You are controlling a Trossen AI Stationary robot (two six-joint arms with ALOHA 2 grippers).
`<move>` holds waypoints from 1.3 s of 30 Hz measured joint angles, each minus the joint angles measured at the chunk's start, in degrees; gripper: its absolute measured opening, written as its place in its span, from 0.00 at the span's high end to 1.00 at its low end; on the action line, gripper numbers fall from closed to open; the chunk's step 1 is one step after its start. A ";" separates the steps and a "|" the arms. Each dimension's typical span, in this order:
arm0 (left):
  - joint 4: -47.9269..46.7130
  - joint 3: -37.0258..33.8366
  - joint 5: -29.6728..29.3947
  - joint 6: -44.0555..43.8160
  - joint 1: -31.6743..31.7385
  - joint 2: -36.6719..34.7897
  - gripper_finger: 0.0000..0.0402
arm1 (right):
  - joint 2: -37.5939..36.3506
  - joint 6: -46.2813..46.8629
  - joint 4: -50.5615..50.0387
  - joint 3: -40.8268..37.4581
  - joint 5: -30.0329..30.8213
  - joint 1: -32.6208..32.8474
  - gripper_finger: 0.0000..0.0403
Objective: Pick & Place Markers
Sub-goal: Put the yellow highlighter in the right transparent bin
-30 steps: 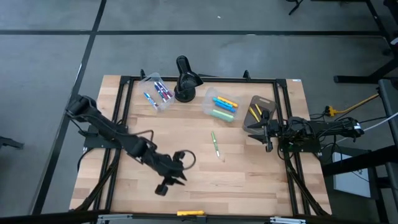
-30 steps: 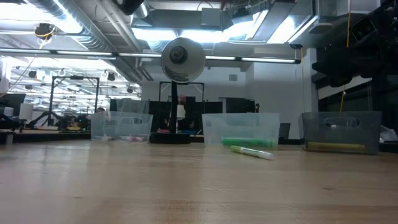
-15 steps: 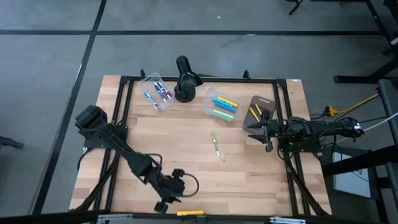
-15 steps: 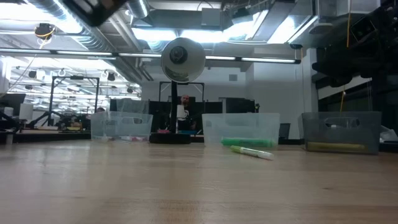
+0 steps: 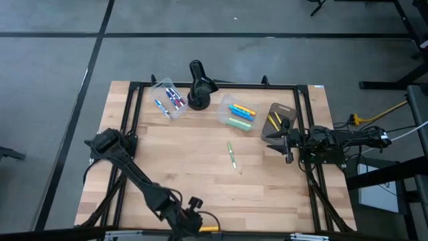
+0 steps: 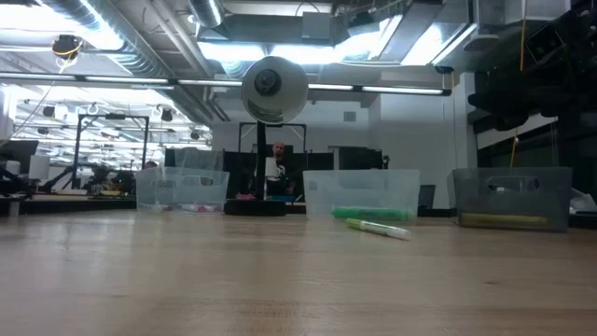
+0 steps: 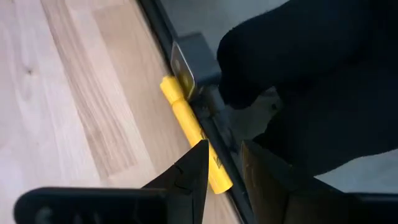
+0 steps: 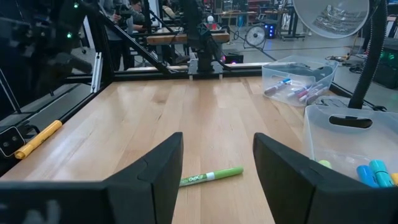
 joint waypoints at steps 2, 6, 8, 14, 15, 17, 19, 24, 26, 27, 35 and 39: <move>-1.37 1.33 -0.93 -0.09 -0.66 1.61 0.77 | 0.00 0.01 0.02 0.02 0.00 0.00 0.52; -2.67 3.17 -2.37 -1.04 -1.91 4.59 0.77 | 0.00 0.00 0.01 0.00 -0.01 0.00 0.52; -2.19 3.26 -3.38 -1.63 -2.48 5.67 0.77 | 0.01 0.00 -0.01 0.00 0.00 -0.01 0.52; -2.04 3.33 -6.49 -5.56 -3.78 8.83 0.77 | 0.00 0.01 0.01 0.02 0.00 -0.01 0.52; -2.35 3.31 -7.48 -5.69 -4.04 9.18 0.77 | 0.00 0.01 0.02 0.02 0.00 0.00 0.52; -2.15 3.31 -9.06 -6.59 -4.38 9.82 0.77 | 0.01 0.01 0.02 0.01 0.00 -0.01 0.52; -2.54 3.31 -10.23 -7.38 -4.53 10.40 0.77 | 0.01 0.00 0.00 0.00 -0.01 0.00 0.52; -3.04 3.31 -9.08 -9.17 -4.79 10.81 0.77 | 0.00 0.00 0.01 0.00 0.00 0.00 0.52; -4.07 3.31 -8.91 -10.36 -4.77 10.81 0.77 | 0.01 0.01 0.01 0.02 0.00 0.00 0.52; -4.31 3.31 -8.98 -10.78 -4.75 10.81 0.76 | 0.01 0.01 0.01 0.01 0.00 0.00 0.52; -3.46 3.31 -9.82 -11.65 -4.58 12.61 0.65 | 0.01 0.01 -0.01 0.01 0.00 -0.01 0.52; -3.53 3.40 -12.66 -11.65 -4.68 13.00 0.62 | 0.01 0.01 0.01 0.00 0.00 0.00 0.52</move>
